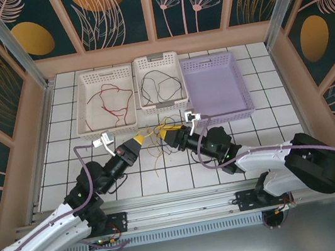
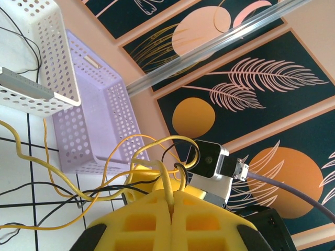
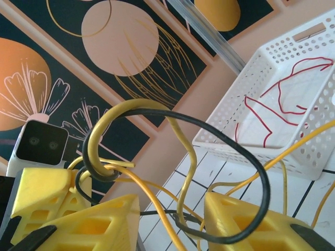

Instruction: Untangle the cables

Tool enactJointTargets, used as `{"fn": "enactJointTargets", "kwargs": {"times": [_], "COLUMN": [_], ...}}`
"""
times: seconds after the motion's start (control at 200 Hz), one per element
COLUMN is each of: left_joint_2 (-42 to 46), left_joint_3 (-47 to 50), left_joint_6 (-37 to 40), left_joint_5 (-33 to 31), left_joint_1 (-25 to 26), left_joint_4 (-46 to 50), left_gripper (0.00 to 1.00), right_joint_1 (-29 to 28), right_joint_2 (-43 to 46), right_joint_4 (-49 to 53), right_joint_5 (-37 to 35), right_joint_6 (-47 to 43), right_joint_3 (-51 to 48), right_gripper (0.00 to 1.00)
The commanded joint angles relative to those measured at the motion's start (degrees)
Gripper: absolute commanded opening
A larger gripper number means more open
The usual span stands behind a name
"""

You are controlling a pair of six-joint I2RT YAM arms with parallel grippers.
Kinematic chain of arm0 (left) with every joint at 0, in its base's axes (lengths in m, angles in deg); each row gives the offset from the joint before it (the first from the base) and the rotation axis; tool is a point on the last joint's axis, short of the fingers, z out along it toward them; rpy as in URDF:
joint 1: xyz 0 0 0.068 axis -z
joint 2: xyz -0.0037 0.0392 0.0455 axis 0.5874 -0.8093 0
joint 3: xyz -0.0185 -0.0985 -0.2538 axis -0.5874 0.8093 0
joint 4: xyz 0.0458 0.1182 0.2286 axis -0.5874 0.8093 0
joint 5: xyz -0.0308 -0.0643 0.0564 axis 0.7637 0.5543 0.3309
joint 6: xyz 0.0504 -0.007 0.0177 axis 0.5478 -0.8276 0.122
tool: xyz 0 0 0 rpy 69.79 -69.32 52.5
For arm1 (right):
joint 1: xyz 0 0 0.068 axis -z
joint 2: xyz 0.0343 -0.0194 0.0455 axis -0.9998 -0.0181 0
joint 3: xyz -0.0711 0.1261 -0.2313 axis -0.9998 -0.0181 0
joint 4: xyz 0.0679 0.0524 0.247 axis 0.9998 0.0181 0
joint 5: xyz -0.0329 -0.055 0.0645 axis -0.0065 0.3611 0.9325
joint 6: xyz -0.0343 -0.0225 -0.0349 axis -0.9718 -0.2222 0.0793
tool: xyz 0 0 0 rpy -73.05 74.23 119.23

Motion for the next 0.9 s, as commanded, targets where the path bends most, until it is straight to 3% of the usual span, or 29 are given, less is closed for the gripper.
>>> {"fn": "enactJointTargets", "kwargs": {"times": [0.0, 0.661, 0.896], "left_joint_2": [0.2, 1.6, 2.8], "left_joint_3": [-0.1, -0.2, 0.1], "left_joint_6": [-0.2, 0.3, 0.5], "left_joint_5": [0.6, 0.1, -0.5], "left_joint_1": [-0.3, -0.2, -0.2], "left_joint_4": [-1.6, 0.1, 1.2], "left_gripper": [0.0, 0.0, 0.0], "right_joint_1": [-0.5, -0.4, -0.2], "right_joint_2": [0.9, 1.2, 3.4], "right_joint_4": [-2.0, -1.3, -1.4], "right_joint_5": [-1.5, -2.0, -2.5], "right_joint_6": [-1.0, -2.6, -2.9], "right_joint_3": [1.3, 1.4, -0.4], "right_gripper": [0.33, 0.0, 0.0]}}
